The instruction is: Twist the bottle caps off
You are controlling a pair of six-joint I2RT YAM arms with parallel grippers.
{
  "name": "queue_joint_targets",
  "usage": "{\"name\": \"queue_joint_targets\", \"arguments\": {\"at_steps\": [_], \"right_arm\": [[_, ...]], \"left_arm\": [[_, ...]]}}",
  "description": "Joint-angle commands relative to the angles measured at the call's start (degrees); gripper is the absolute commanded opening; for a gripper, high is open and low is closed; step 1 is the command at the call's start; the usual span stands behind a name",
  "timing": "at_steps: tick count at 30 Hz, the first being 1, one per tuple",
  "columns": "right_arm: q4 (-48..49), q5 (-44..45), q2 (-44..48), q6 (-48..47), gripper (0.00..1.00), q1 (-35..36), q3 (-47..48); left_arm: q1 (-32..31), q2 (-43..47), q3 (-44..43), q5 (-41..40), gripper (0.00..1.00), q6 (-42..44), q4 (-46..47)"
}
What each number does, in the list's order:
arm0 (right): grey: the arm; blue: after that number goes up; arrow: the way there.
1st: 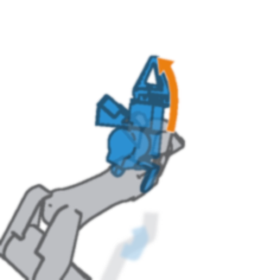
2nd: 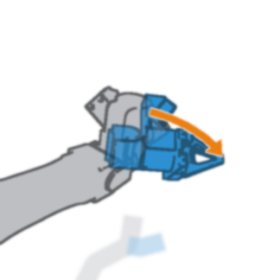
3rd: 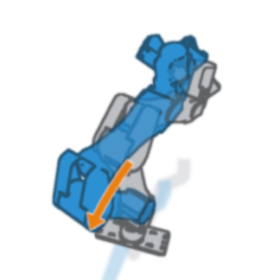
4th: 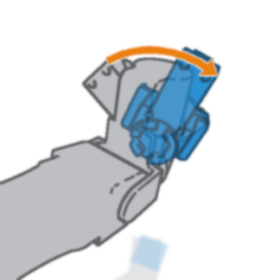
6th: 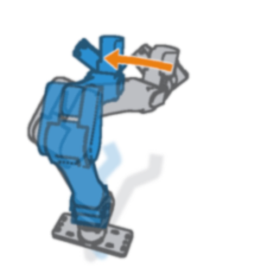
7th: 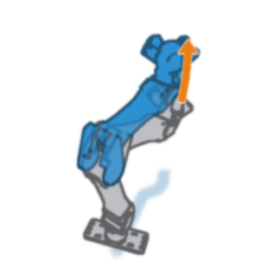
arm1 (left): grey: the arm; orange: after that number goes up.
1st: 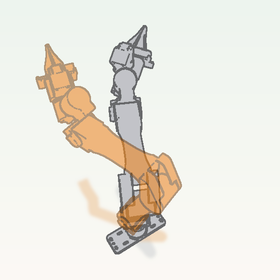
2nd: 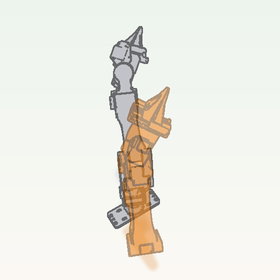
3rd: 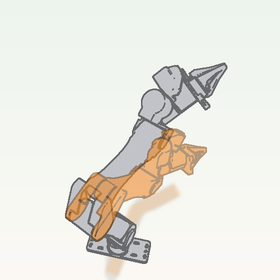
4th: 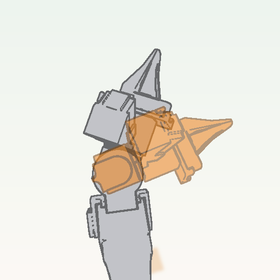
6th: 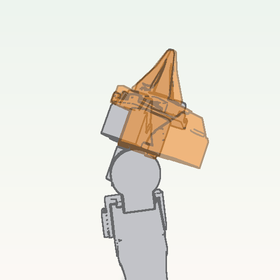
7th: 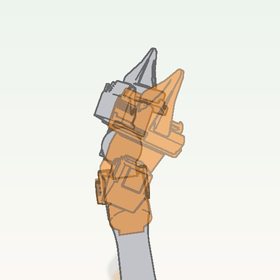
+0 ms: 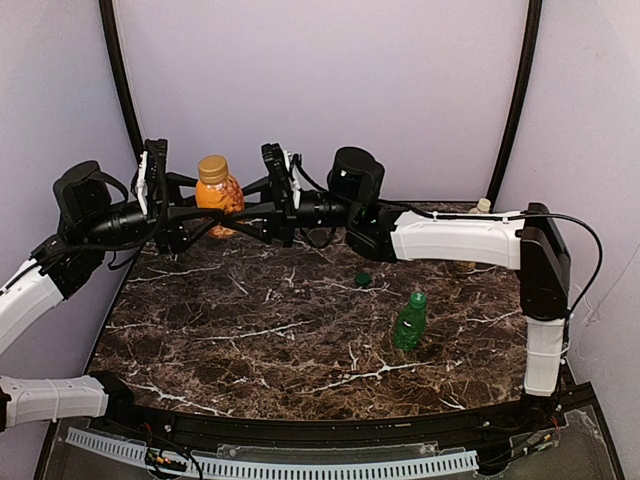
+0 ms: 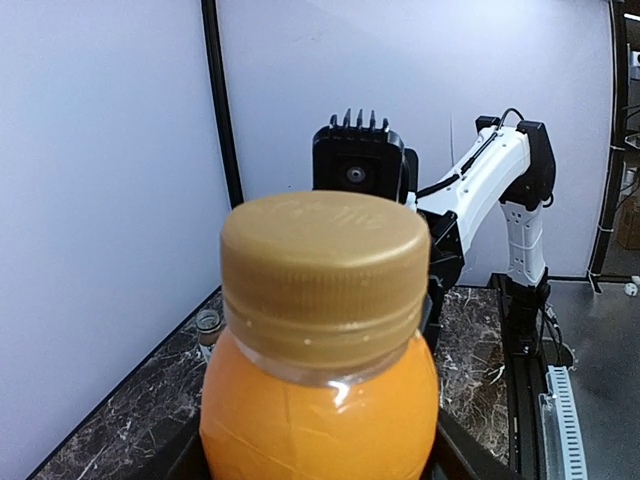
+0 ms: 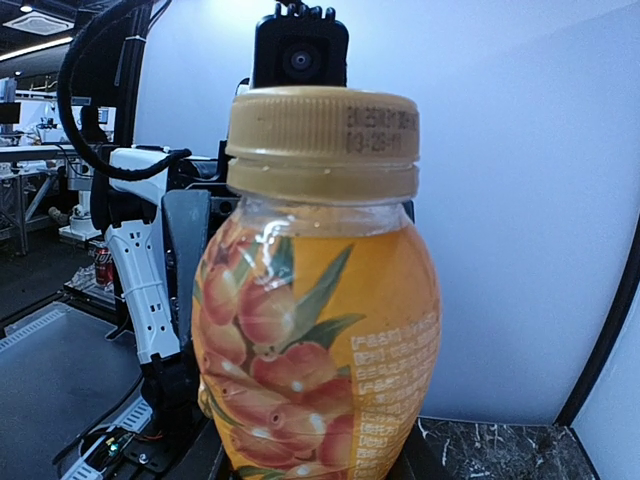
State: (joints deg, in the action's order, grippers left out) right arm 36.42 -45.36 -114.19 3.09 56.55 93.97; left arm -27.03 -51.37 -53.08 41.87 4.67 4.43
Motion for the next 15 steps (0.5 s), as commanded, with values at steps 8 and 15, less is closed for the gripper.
{"name": "queue_joint_targets", "arguments": {"at_steps": [8,15], "right_arm": [[-2.9,1.1,-0.5,-2.7,0.36,0.7,1.7],[-7.1,5.4,2.8,-6.7,0.77,0.6,-0.9]], "left_arm": [[-1.4,0.0,0.8,0.1,0.33,-0.1,1.6],[-1.4,1.3,1.1,-1.6,0.22,0.9,0.5]]}}
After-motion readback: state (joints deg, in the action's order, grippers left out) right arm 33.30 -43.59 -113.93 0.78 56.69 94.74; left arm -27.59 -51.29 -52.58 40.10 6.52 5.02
